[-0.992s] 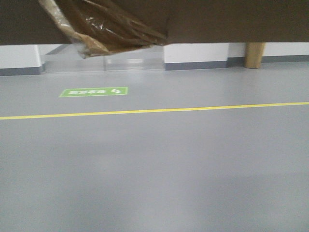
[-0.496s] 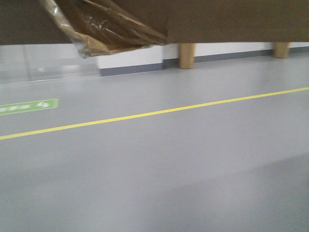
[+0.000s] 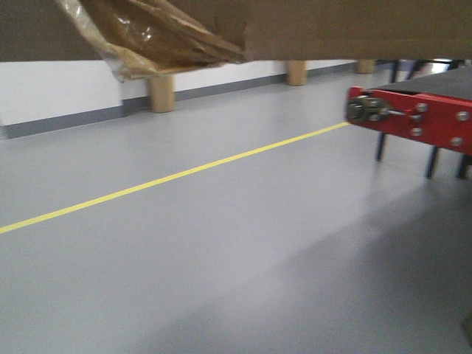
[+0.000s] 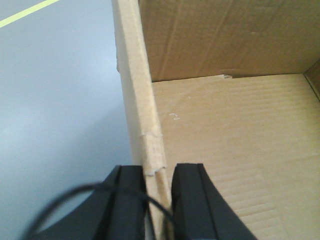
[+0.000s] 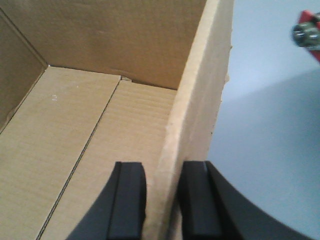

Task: Grab carton from right shelf to conveyor
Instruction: 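Carry the carton with both grippers over the black conveyor belt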

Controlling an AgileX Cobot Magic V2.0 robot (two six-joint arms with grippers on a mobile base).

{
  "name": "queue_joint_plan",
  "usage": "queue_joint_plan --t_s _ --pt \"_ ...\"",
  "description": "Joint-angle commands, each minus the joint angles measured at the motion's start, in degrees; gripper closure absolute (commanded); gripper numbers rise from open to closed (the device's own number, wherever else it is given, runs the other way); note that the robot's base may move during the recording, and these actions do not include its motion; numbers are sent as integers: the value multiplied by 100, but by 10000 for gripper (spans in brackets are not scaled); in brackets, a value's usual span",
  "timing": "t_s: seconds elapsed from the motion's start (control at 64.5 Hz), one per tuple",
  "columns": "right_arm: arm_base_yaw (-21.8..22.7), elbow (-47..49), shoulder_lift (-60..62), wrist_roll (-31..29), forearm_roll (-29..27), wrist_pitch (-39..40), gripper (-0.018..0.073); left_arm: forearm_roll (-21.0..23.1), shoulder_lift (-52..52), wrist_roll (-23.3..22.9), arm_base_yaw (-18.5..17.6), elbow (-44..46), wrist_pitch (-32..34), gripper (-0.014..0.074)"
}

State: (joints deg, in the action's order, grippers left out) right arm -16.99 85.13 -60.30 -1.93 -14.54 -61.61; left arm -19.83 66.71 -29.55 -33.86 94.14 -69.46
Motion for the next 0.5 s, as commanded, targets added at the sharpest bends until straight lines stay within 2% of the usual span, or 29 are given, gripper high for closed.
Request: queue_joint_plan --t_s 0.0,0.481 --pt "27 37 94 -167 169 81 623 -747 -73 86 39 58 -51 610" --pt "27 37 94 -167 169 81 623 -856 -73 86 39 58 -51 610"
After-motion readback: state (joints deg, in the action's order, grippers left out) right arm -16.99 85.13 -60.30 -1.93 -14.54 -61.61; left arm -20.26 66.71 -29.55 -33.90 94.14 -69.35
